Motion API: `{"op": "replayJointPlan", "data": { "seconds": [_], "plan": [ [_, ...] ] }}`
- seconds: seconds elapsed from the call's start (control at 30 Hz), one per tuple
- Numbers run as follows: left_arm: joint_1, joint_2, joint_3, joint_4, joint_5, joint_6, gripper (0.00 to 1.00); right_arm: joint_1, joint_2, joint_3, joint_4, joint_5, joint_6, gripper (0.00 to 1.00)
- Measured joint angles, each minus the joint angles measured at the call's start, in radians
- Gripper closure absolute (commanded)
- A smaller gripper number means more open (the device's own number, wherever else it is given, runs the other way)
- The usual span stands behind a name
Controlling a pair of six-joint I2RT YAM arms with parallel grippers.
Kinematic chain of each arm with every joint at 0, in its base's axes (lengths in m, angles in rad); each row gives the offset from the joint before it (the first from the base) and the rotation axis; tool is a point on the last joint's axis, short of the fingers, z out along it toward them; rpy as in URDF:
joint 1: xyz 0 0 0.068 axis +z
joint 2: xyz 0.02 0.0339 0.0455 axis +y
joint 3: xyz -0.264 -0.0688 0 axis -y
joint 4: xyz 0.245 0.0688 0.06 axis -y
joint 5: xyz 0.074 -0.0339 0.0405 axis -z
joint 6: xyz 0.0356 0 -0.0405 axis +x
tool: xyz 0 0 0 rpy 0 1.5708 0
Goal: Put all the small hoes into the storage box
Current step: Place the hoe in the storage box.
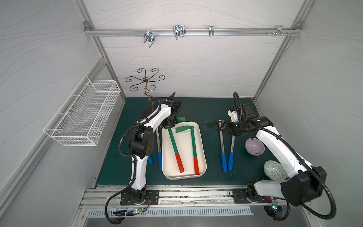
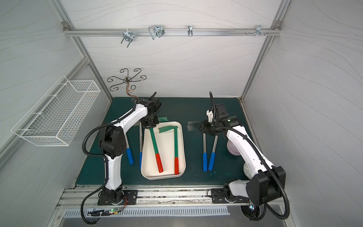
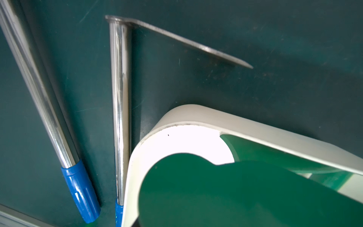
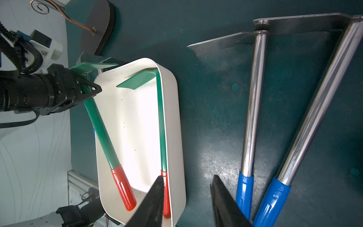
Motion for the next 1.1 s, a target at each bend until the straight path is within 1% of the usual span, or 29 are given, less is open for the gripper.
{"op": "replayJointPlan", "data": {
  "seconds": [0.5, 1.1],
  "plan": [
    [-0.015, 0.001, -0.089, 0.060, 0.021, -0.011, 1.00, 0.000, 0.000, -0.018, 0.000, 0.019, 0.000, 0.58],
    [-0.018, 0.026, -0.116, 0.105, 0.041, -0.027, 1.00, 0.000, 0.006, -0.026, 0.002, 0.022, 0.005, 0.58]
  ]
}}
